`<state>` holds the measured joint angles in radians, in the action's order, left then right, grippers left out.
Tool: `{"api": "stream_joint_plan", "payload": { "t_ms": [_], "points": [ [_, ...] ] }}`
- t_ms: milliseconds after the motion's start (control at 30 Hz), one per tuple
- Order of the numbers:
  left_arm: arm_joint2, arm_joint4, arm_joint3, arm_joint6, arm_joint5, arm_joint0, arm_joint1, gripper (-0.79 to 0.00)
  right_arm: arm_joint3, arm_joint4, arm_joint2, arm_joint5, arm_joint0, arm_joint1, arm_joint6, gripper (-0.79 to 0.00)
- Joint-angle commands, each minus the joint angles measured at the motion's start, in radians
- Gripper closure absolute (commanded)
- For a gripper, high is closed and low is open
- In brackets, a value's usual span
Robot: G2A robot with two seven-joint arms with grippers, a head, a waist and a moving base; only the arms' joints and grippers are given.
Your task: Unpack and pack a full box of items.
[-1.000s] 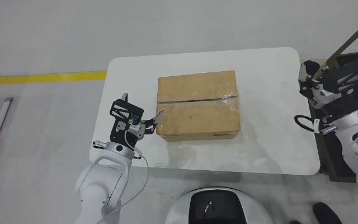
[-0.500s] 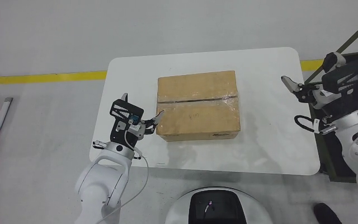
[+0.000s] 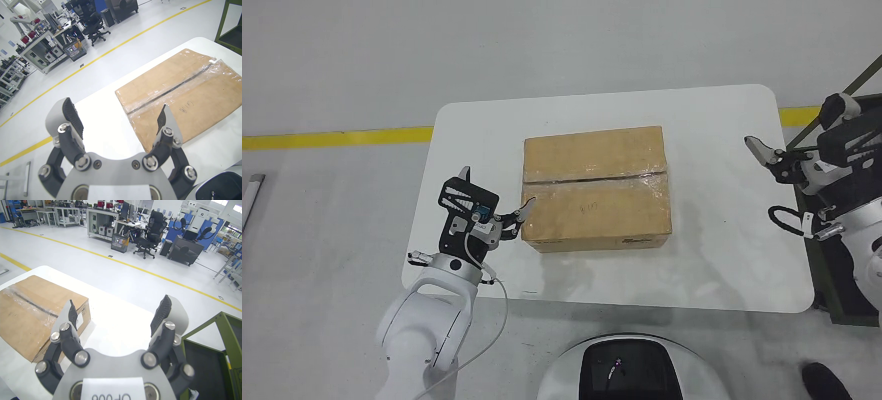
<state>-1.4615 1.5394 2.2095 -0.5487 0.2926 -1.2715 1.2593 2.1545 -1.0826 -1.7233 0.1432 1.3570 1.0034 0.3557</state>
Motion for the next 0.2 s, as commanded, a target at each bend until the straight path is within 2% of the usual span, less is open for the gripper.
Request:
{"api": "stream_joint_plan", "payload": {
  "t_ms": [0, 167],
  "points": [
    [0.0, 0.0, 0.0, 0.0, 0.0, 0.0, 0.0, -0.784, 0.0, 0.0, 0.0, 0.0, 0.0, 0.0, 0.0, -0.784],
    [0.0, 0.0, 0.0, 0.0, 0.0, 0.0, 0.0, -0.785, 0.0, 0.0, 0.0, 0.0, 0.0, 0.0, 0.0, -0.784]
  ]
}}
